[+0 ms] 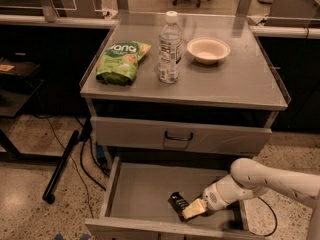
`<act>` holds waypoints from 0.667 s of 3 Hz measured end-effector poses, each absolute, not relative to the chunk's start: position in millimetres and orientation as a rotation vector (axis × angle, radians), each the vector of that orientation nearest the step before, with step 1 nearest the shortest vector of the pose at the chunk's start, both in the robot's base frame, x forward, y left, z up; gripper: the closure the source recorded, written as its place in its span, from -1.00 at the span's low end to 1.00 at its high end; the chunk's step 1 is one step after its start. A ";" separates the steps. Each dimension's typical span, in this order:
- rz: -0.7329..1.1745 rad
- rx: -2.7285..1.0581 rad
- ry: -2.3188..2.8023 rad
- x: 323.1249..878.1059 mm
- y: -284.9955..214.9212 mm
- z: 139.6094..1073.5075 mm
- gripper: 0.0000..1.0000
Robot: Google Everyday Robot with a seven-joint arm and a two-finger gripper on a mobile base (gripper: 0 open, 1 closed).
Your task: Place rxbar chocolate into middle drawer
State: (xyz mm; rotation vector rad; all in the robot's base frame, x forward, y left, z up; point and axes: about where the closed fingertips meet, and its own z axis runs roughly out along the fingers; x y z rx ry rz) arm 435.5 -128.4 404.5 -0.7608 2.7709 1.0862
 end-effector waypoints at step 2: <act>1.086 -0.761 2.771 435.5 -128.4 404.5 -0.85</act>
Offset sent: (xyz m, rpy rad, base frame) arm 0.0000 0.0000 0.0000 0.0000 0.0000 0.0000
